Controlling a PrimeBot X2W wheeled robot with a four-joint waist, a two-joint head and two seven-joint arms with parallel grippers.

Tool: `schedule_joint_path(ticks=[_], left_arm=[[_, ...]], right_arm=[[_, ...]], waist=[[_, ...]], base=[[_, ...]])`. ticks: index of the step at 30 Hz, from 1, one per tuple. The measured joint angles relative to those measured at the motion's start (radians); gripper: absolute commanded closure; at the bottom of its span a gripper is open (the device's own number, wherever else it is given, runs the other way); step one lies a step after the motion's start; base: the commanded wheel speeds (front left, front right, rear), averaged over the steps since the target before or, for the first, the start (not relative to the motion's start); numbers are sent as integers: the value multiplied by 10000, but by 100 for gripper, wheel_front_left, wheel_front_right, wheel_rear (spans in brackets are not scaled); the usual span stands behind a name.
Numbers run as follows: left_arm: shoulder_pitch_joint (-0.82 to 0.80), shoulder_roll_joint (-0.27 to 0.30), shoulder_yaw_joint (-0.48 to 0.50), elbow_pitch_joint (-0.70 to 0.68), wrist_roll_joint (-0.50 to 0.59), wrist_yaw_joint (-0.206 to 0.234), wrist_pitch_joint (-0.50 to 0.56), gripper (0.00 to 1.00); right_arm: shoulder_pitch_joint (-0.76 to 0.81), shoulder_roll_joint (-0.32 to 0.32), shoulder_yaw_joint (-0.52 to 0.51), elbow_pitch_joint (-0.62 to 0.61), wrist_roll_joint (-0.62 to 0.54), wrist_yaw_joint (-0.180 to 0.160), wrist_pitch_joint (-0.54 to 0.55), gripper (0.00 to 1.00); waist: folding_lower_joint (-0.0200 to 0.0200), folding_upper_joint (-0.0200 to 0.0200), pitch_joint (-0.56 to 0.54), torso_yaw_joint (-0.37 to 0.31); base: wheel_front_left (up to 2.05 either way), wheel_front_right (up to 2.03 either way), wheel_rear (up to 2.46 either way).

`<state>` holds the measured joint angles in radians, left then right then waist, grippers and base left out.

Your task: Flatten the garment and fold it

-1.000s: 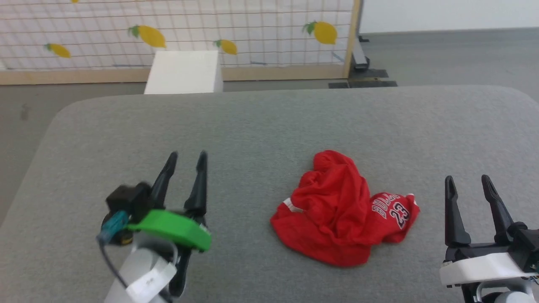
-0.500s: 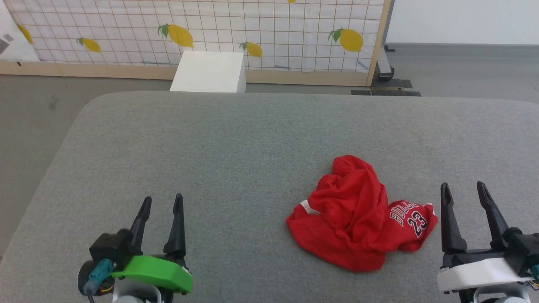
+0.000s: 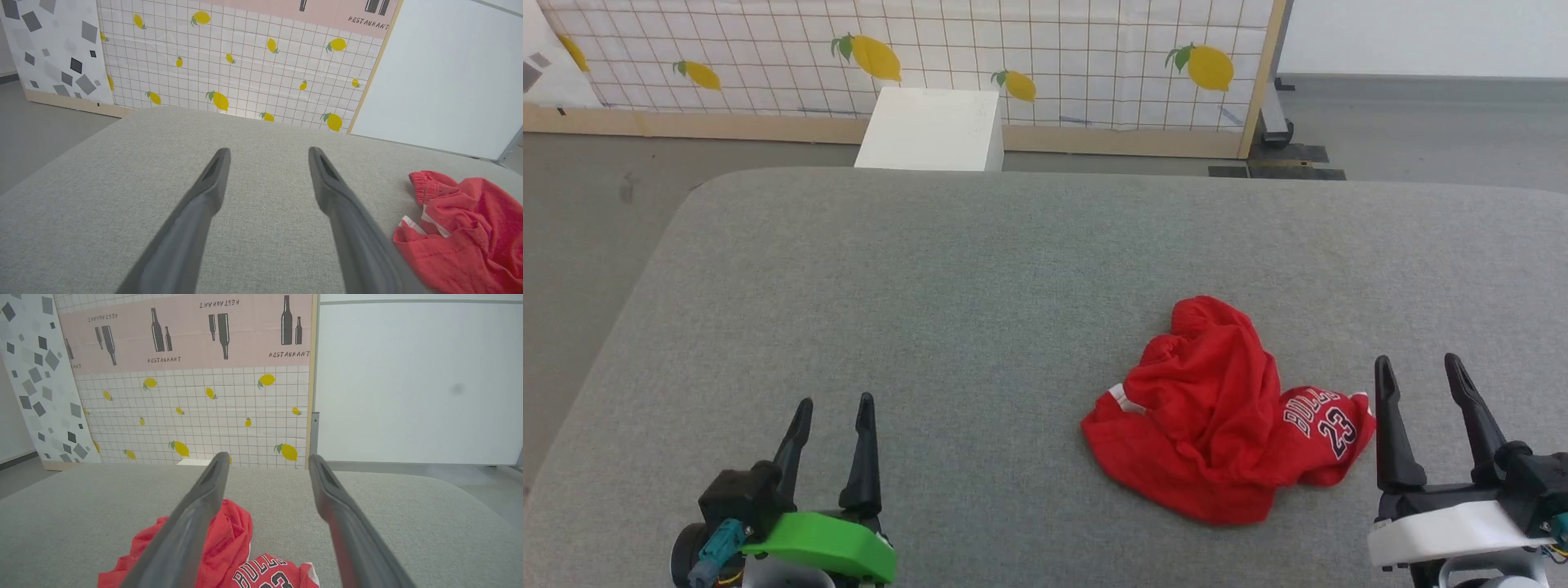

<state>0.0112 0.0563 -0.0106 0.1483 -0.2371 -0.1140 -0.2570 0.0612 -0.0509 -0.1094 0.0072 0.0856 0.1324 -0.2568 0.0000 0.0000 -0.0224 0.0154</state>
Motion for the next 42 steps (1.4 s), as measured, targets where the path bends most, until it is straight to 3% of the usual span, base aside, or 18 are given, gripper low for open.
schedule_joint_path(ticks=[19, 27, 32, 36, 42], left_arm=[[-40, -12, -257, -13, -94, -6, 0, 0], [-2136, -42, -2840, 1022, -790, 4, 52, 0], [-3522, -54, -4569, 2105, -1580, 136, 715, 0], [-4367, -58, -5637, 2844, -2282, 460, 1563, 0], [-5045, -67, -6784, 3939, -3150, 1028, 3707, 0]], right_arm=[[0, 0, 12, 40, 2, -2, 0, 0], [-5, 2, 130, 42, 2, 0, 0, 0], [-21, 2, 190, 58, 4, 0, 0, 0], [-111, 0, 263, 63, 15, -2, 0, 0], [-218, 0, 244, 50, 36, -2, 0, 0]], waist=[[0, 0, -56, -79], [0, 0, 53, -255], [0, 0, 200, -596], [0, 0, 408, -958], [0, 0, 795, -1591]], base=[[0, 0, 0], [0, 0, 0], [0, 0, 0], [0, 0, 0], [0, 0, 0]])
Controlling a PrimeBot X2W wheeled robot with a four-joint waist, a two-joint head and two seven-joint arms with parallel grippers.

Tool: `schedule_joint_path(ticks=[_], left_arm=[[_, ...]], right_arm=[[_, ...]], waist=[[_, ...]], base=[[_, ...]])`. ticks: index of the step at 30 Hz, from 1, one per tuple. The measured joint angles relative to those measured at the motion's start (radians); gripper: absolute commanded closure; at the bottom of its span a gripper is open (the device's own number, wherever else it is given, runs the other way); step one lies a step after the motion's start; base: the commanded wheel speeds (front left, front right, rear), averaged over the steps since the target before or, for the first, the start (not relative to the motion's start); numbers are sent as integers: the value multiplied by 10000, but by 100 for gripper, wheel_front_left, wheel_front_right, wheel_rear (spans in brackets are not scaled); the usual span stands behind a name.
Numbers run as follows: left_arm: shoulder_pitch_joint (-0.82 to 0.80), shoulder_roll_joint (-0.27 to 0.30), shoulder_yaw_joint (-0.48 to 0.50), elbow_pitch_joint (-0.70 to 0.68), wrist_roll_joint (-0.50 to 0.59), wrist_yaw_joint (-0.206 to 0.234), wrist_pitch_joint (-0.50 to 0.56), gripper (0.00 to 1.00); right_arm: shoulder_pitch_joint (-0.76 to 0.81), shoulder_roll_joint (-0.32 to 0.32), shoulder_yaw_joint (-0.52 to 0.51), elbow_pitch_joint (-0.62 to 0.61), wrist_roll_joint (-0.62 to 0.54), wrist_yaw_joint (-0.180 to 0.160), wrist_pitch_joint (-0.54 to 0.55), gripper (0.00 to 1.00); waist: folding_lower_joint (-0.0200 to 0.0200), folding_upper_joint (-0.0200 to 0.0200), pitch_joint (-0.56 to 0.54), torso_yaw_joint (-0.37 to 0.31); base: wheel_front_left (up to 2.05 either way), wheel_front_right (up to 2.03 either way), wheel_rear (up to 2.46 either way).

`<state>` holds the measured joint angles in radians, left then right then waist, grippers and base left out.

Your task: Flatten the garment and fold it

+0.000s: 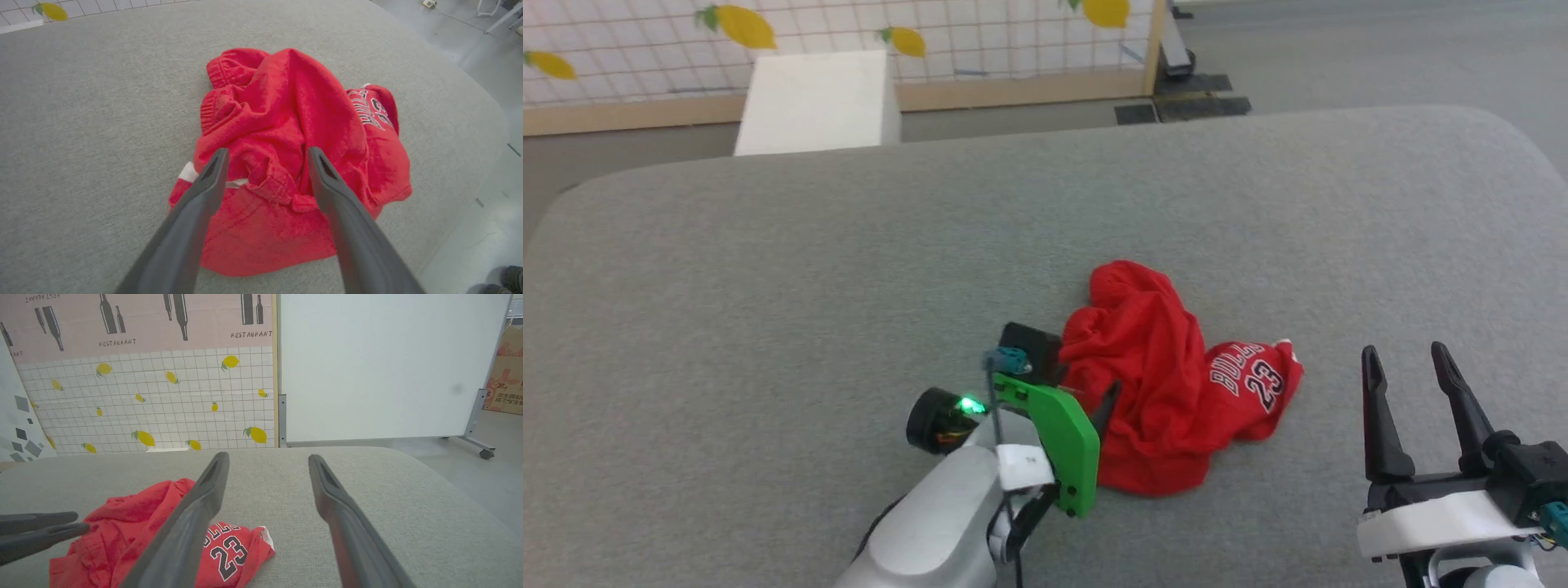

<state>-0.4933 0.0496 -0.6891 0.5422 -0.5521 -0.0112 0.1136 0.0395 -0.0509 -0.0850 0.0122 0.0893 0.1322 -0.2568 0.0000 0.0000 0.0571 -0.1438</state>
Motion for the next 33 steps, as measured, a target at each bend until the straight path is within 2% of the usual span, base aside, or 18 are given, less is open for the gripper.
schedule_joint_path(ticks=[7, 8, 9, 12, 19, 24, 30, 33], left_arm=[[-186, 4, -754, 646, -393, 489, 2186, 0], [-192, 2, -805, 616, -430, 485, 2303, 7], [-202, 2, -815, 546, -477, 487, 2284, 100], [-306, -6, -773, 357, -462, 566, 1923, 100], [-603, 94, 353, -326, -309, 1195, -1035, 100], [-1286, 550, 1216, -566, -180, 1609, -2508, 100], [-2405, 1047, 1927, -974, 219, 1793, -3419, 100], [-2718, 1049, 1835, -1220, 330, 1588, -3544, 100]], right_arm=[[-3, -2, -35, 6, 77, 2, 0, 0], [-3, -2, -40, 10, 82, 0, 0, 0], [-3, -2, -50, 15, 92, 0, 0, 0], [-4, -4, -86, 13, 105, 0, 0, 0], [-34, -2, -178, 6, 105, 2, 0, 0], [-47, 0, -180, -4, 104, 2, 0, 0], [-101, 0, -148, 4, 104, 2, 0, 0], [-103, 0, -134, 8, 104, 2, 0, 0]], waist=[[0, 0, 359, -513], [0, 0, 383, -555], [0, 0, 392, -570], [0, 0, 371, -500], [0, 0, 285, -63], [0, 0, 223, 322], [0, 0, 129, 652], [0, 0, 87, 745]], base=[[0, 0, 0], [0, 0, 0], [0, 0, 0], [0, 0, 0], [0, 0, 0], [0, 0, 0], [0, 0, 0], [0, 0, 0]])
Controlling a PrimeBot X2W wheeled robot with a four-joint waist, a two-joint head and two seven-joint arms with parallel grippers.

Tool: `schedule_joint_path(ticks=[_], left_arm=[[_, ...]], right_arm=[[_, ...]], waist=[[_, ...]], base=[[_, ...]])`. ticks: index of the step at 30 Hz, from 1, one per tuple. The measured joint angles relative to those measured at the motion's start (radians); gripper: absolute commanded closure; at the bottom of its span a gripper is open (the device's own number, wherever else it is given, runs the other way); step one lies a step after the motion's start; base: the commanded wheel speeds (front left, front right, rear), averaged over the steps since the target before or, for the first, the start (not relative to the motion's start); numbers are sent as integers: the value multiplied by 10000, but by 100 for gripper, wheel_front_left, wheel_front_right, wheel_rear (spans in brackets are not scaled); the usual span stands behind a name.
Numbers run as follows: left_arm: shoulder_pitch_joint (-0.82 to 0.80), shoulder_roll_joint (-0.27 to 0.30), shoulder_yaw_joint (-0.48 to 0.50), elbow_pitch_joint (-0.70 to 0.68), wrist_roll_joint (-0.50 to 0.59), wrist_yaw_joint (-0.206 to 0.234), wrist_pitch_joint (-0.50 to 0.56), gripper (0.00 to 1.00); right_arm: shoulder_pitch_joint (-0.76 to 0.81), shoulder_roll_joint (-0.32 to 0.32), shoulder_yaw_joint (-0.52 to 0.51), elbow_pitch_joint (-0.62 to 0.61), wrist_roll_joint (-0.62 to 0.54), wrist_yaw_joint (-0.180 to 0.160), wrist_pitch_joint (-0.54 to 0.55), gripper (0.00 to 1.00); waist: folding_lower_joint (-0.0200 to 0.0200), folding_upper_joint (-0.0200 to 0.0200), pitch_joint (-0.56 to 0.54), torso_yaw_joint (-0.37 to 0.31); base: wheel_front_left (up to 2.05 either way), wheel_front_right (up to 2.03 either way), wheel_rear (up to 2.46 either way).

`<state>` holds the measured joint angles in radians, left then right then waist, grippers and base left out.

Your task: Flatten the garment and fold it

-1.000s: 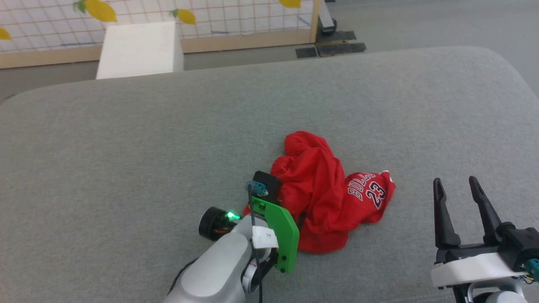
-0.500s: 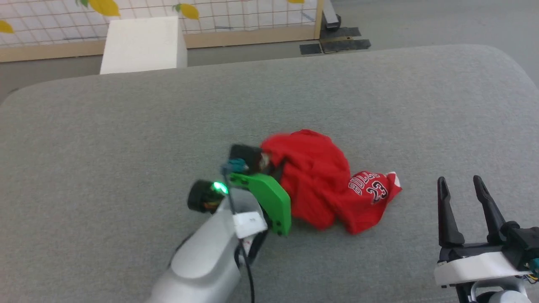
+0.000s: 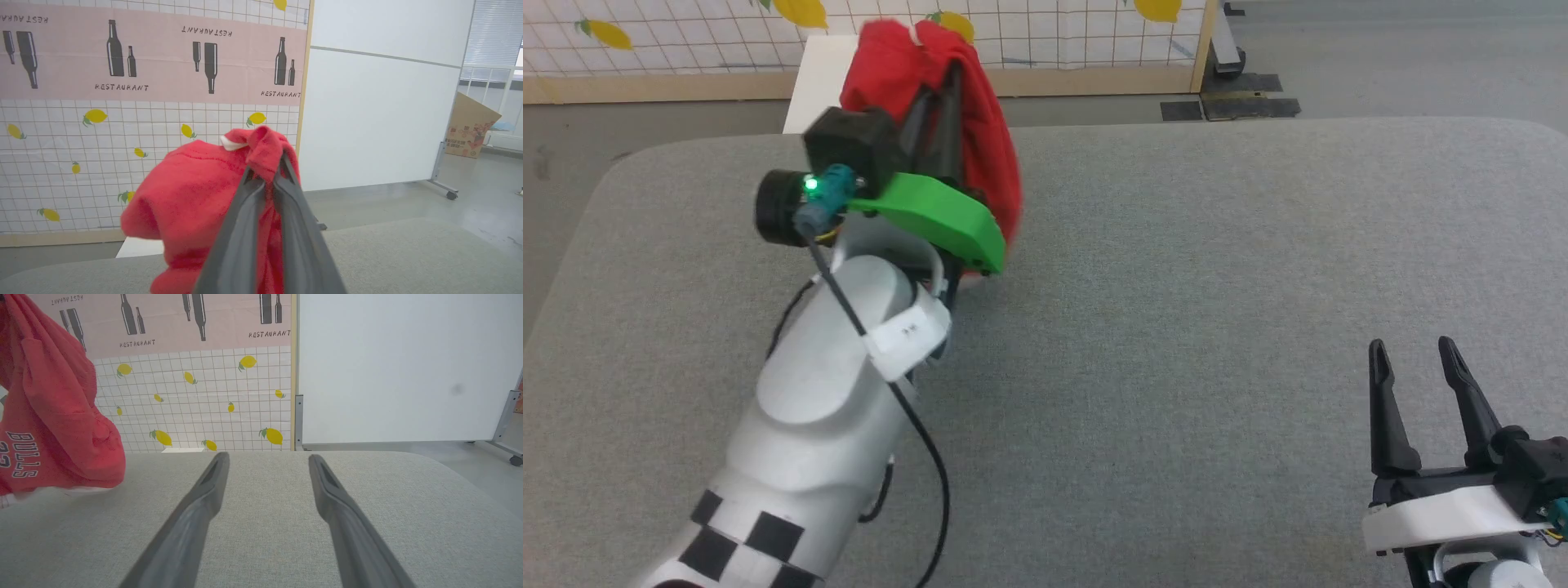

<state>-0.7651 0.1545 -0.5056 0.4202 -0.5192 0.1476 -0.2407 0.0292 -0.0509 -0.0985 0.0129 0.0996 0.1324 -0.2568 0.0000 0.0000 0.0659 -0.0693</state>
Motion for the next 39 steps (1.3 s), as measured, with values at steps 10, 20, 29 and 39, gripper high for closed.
schedule_joint_path(ticks=[10, 20, 29, 39], left_arm=[[1725, -777, -2652, 2104, -347, -1835, 2487, 100], [2735, -1016, -4138, 2675, -2155, -2619, 4556, 0], [3053, -961, -2823, 1037, -2661, -2228, 874, 0], [5179, -182, 1101, -2115, -594, -1450, -174, 0]], right_arm=[[-6, 0, 56, 10, 86, 0, 0, 0], [-54, 0, 25, 19, 86, -2, 0, 0], [-6, -2, 188, 13, 61, 0, 0, 0], [100, 0, 1266, 15, -221, -2, 0, 0]], waist=[[0, 0, 46, 35], [0, 0, 37, 58], [0, 0, -235, 484], [0, 0, -487, 1197]], base=[[0, 0, 0], [0, 0, 0], [0, 0, 0], [0, 0, 0]])
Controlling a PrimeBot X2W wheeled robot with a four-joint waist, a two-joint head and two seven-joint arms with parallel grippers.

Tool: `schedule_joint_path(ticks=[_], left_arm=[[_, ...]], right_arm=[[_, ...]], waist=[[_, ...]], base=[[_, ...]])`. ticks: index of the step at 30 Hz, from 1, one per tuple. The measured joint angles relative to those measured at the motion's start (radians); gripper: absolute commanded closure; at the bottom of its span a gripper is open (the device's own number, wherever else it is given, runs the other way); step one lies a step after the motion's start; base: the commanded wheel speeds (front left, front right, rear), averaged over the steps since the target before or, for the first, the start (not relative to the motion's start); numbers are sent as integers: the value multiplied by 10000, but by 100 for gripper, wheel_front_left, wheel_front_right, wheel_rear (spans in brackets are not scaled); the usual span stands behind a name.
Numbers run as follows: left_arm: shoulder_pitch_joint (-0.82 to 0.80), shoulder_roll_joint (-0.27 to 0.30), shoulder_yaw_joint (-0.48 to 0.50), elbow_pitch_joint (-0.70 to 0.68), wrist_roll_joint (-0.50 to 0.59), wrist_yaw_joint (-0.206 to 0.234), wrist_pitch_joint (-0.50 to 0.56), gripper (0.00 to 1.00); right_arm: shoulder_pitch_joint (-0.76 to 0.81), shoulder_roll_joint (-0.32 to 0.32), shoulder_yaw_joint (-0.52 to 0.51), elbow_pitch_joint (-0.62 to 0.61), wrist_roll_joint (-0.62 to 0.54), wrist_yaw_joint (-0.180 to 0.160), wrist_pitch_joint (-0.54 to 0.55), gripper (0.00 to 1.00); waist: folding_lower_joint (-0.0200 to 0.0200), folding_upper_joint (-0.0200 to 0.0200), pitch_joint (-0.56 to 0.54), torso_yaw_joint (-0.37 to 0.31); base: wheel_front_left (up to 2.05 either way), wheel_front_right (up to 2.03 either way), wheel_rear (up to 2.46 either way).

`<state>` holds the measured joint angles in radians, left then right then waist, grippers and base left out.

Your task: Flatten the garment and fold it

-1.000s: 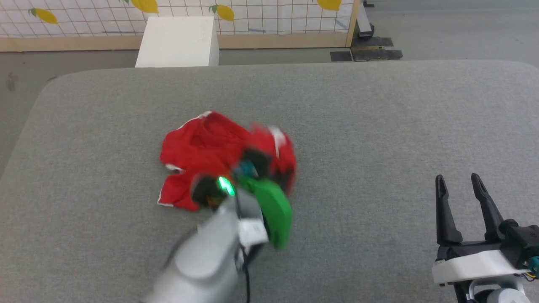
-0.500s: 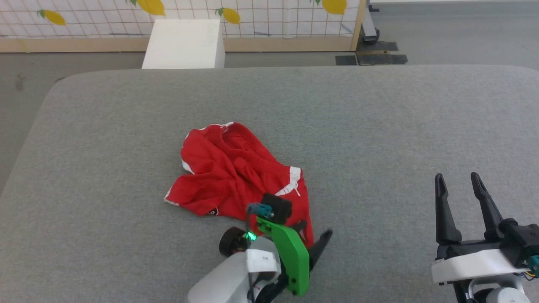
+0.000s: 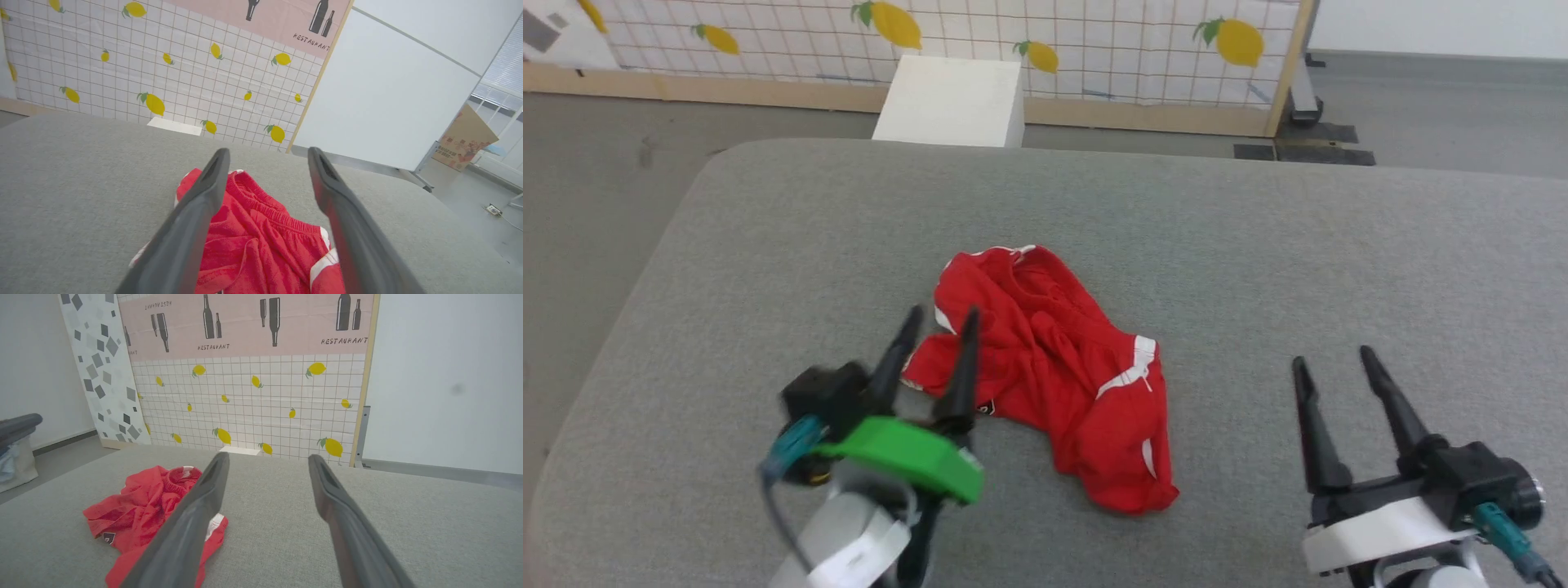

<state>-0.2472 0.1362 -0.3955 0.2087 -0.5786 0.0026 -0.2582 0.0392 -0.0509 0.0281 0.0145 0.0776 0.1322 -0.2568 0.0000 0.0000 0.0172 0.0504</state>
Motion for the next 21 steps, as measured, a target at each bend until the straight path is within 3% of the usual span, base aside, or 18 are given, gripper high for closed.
schedule_joint_path(ticks=[4, 9, 21], left_arm=[[1297, -134, 1521, -940, 1212, -552, 0, 0], [2055, -458, 2702, -1549, 2230, -1003, 0, 0], [2131, -807, 3271, -1918, 2811, -1256, 0, 0]], right_arm=[[-250, -2, 805, 311, -19, 0, 309, 0], [-935, 10, 1916, 874, 119, 2, 2044, 0], [-2452, 6, 2401, 1864, 90, 0, 7154, 0]], waist=[[0, 0, 15, 183], [0, 0, 230, 324], [0, 0, 1101, 908]], base=[[0, 0, 0], [0, 0, 0], [0, 0, 0]])
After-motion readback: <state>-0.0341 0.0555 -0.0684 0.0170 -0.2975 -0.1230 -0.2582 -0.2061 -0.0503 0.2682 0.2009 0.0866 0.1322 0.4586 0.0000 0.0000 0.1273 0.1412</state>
